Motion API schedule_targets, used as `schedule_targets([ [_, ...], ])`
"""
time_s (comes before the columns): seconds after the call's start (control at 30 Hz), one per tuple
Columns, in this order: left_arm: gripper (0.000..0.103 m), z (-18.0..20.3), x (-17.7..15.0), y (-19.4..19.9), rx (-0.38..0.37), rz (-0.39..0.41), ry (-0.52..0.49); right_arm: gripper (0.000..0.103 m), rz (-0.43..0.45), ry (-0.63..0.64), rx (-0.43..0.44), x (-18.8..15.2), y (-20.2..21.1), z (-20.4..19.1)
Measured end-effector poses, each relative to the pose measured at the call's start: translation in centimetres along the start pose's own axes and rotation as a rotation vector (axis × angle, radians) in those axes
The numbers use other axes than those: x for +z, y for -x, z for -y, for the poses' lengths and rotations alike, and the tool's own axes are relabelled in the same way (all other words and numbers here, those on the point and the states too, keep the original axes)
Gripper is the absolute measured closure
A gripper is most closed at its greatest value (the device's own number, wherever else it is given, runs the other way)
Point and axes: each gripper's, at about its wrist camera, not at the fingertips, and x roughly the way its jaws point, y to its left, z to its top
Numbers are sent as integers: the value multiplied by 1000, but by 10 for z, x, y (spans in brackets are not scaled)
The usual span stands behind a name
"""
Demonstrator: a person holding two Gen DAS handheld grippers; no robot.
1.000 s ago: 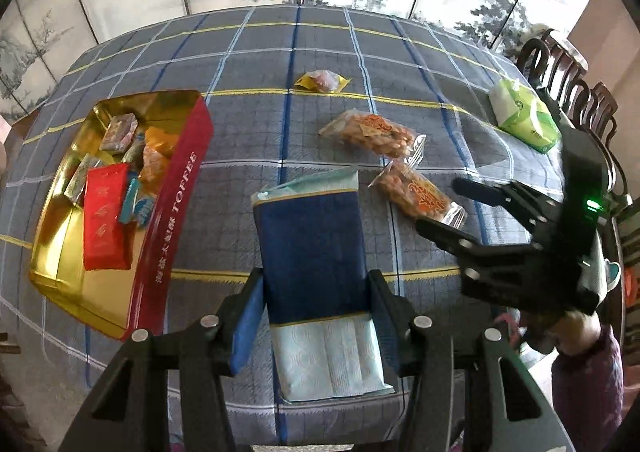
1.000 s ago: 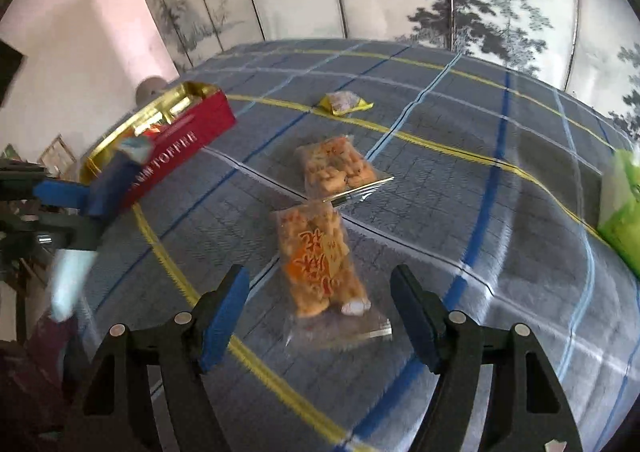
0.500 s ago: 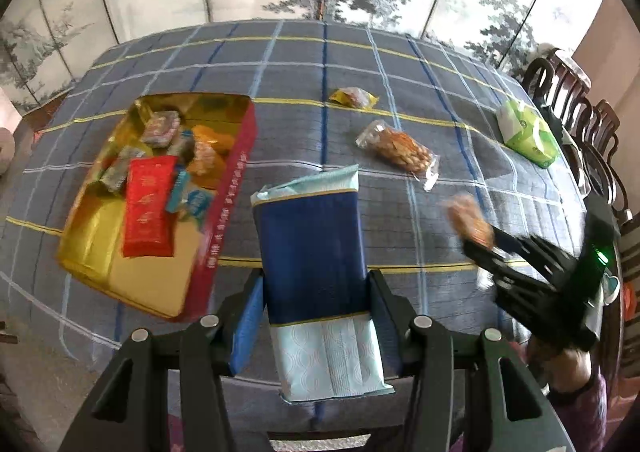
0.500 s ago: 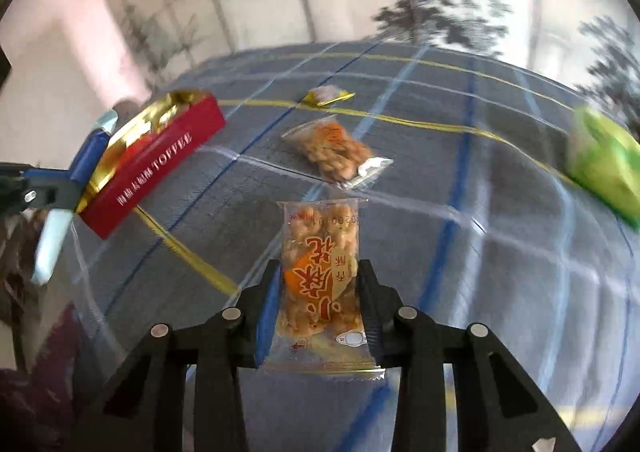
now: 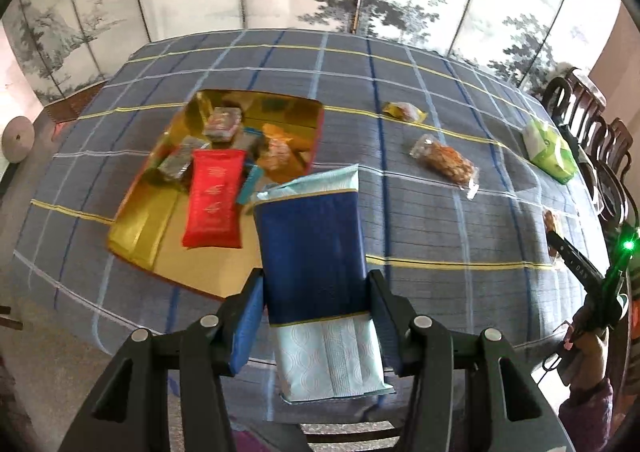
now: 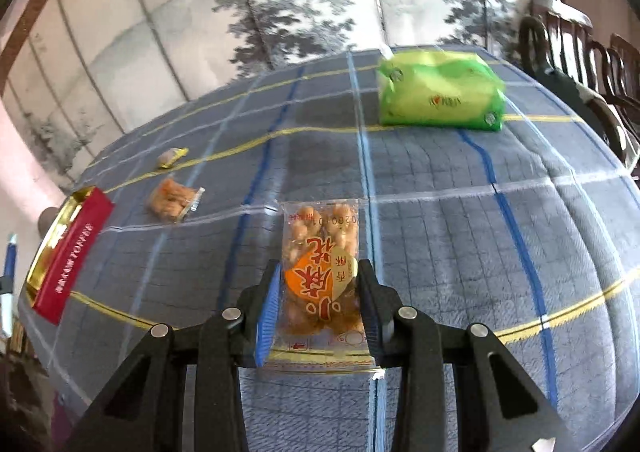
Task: Organize snacks
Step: 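Carry the blue-and-white box over the tin with the left gripper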
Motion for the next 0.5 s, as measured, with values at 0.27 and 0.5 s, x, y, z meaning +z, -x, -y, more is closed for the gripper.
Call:
schedule_targets([
  [0.27, 52, -24, 1, -1, 44, 16, 11, 69, -17, 1, -35, -1, -12, -1],
  [0.5, 52, -52, 4, -2, 71, 28, 36, 69, -7, 11, -55, -1, -15, -4],
])
